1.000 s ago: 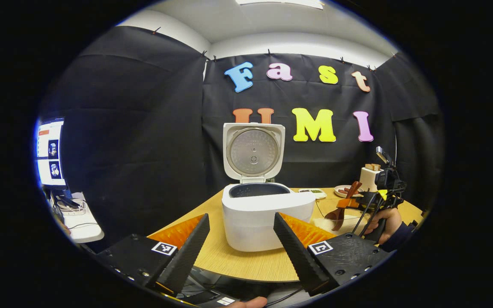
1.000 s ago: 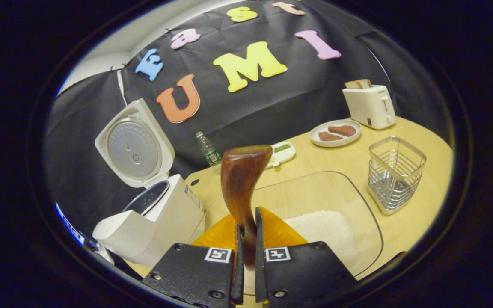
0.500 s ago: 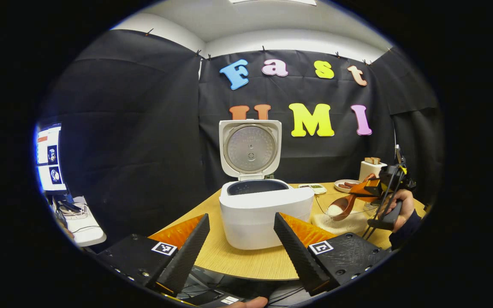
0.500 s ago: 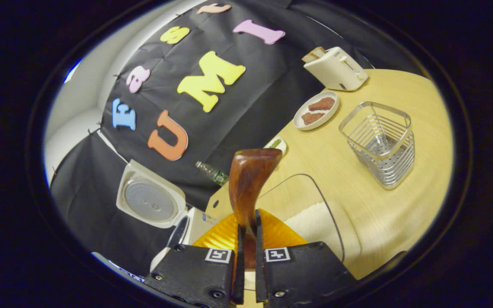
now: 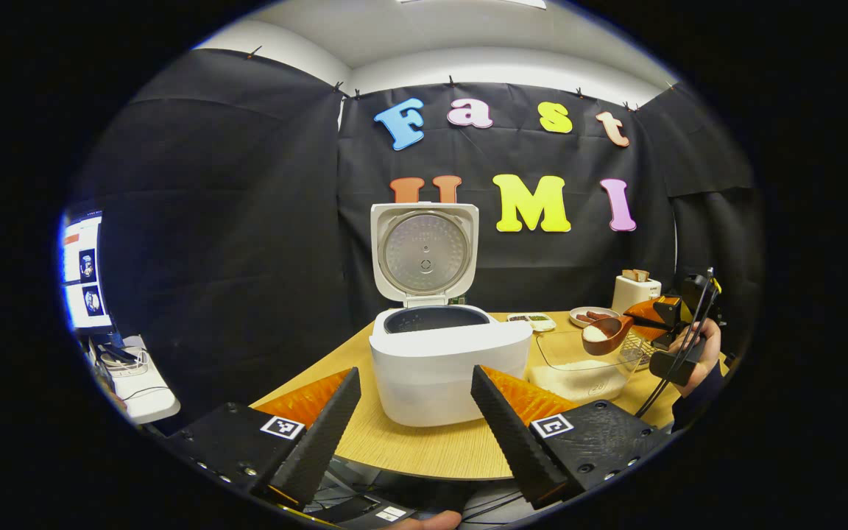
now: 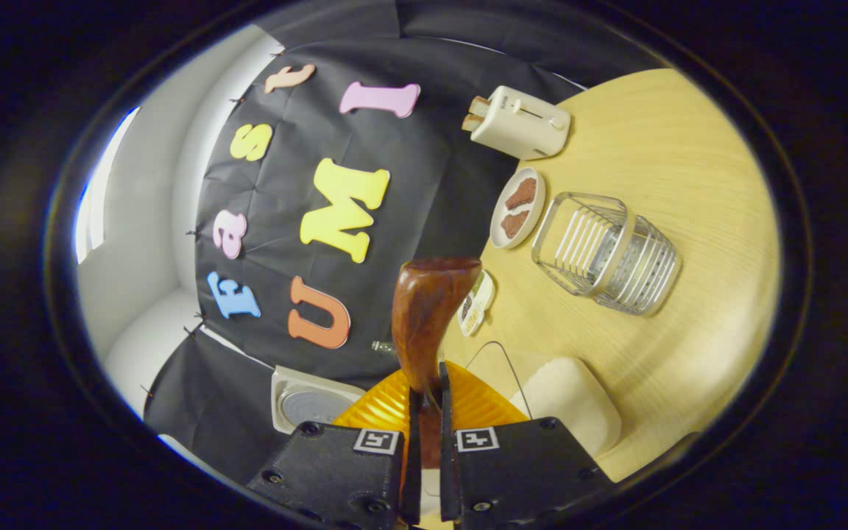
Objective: Close the left gripper, press the button to open the rice cooker; take a wooden spoon from the chopstick holder with the right hand, scoop a spoonful of rice and pour it into the rice cooker, then put the wooden spoon back into the chopstick holder.
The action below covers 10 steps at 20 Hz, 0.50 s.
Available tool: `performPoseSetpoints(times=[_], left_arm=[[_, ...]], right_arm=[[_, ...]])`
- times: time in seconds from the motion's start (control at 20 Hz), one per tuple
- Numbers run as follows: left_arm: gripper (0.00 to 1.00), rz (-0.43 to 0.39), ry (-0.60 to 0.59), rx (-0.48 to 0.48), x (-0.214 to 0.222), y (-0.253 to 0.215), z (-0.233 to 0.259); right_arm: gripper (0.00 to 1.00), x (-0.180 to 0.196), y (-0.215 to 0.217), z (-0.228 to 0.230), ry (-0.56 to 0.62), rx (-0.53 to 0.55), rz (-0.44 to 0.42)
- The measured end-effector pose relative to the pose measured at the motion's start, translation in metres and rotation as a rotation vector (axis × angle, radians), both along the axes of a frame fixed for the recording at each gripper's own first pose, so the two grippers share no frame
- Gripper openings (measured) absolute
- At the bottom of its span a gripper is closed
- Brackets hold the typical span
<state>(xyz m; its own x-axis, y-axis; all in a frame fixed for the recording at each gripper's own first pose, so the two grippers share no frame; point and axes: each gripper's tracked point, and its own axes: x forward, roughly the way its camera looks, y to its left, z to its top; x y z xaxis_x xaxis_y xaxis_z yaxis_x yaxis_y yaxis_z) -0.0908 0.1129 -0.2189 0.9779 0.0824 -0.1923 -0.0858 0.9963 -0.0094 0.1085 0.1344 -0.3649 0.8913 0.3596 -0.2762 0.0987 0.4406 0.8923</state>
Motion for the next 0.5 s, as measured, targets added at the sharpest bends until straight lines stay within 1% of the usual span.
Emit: performPoseSetpoints(times=[0.1,0.15,0.25,0.35,0.5], left_arm=[[0.96,-0.010,-0.018,0.010,-0.004,-0.004,0.007],[0.96,-0.015,-0.028,0.017,-0.005,-0.004,0.010],[0.96,-0.026,-0.031,0.020,-0.009,-0.005,0.010],[0.96,-0.052,-0.039,0.010,-0.014,-0.010,0.013],[0.96,-0.065,-0.050,0.003,-0.021,-0.009,0.016]], right_arm=[[0.15,-0.005,0.007,0.006,0.061,0.105,0.013],[0.14,-0.009,0.012,0.016,0.066,0.137,0.029],[0.15,-0.009,0.021,0.039,0.042,0.166,0.059],[0.15,-0.011,0.035,0.064,0.030,0.221,0.092],[0.14,-0.011,0.063,0.078,0.048,0.283,0.150]])
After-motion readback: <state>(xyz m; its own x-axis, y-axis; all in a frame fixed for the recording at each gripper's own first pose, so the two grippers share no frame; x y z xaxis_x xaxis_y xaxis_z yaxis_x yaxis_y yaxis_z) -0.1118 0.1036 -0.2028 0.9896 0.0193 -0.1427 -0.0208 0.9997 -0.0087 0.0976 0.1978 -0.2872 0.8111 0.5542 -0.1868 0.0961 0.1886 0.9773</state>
